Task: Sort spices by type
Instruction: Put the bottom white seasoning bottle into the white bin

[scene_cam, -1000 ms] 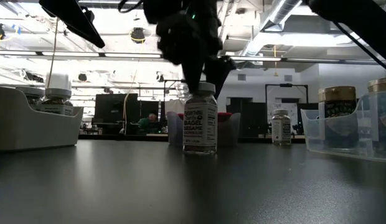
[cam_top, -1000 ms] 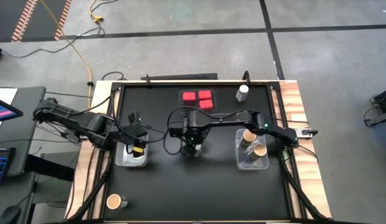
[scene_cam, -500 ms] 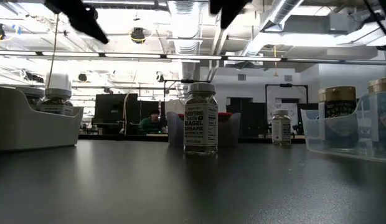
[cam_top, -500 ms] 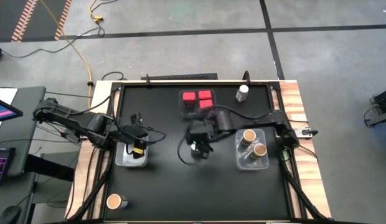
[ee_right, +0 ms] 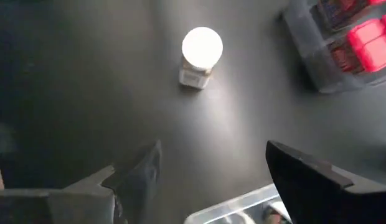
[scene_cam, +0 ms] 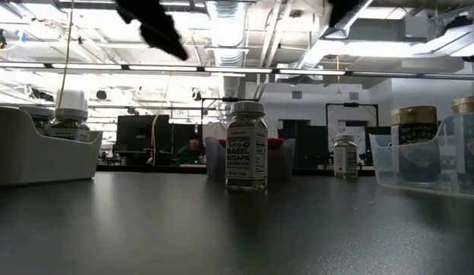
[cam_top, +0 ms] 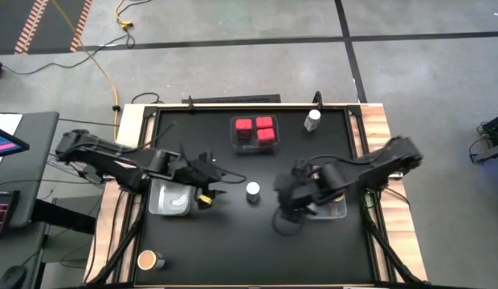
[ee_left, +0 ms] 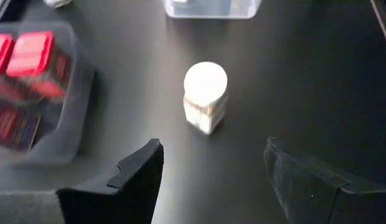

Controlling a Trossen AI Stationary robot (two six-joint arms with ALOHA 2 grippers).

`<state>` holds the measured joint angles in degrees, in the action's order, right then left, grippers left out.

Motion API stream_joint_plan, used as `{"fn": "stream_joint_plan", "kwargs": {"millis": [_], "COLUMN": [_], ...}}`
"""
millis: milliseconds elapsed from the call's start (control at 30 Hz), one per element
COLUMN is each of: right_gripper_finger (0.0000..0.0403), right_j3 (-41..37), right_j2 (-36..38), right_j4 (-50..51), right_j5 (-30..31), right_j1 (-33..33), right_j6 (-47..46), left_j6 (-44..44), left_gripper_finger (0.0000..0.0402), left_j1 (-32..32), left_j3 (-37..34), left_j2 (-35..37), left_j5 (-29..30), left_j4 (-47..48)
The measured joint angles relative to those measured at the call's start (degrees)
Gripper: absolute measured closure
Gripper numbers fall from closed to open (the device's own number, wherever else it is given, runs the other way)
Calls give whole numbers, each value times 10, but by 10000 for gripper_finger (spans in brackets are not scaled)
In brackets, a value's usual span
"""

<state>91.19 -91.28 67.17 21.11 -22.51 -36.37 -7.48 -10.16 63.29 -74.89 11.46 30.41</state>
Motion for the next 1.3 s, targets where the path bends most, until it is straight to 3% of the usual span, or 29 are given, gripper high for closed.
{"fn": "stream_joint_plan", "kwargs": {"millis": [200,400,767,1300], "right_gripper_finger": [87,88,88,88], "right_j3": [-240,-359,-391,-391], "right_j2": [176,284,337,344], "right_j4": [-183,-245,-236,-222], "right_j5": [-6,-15,-15,-15], "right_j1": [-18,-24,-31,-28], "right_j6": [-36,-53,-48,-53], "left_j6": [69,175,328,366], "left_gripper_finger": [134,134,134,134], "left_j1": [44,70,83,86], "left_j3": [103,215,336,311], "left_j2": [-99,-208,-344,-378], "left_j5": [-70,-98,-191,-199], "left_j4": [36,119,169,179]}}
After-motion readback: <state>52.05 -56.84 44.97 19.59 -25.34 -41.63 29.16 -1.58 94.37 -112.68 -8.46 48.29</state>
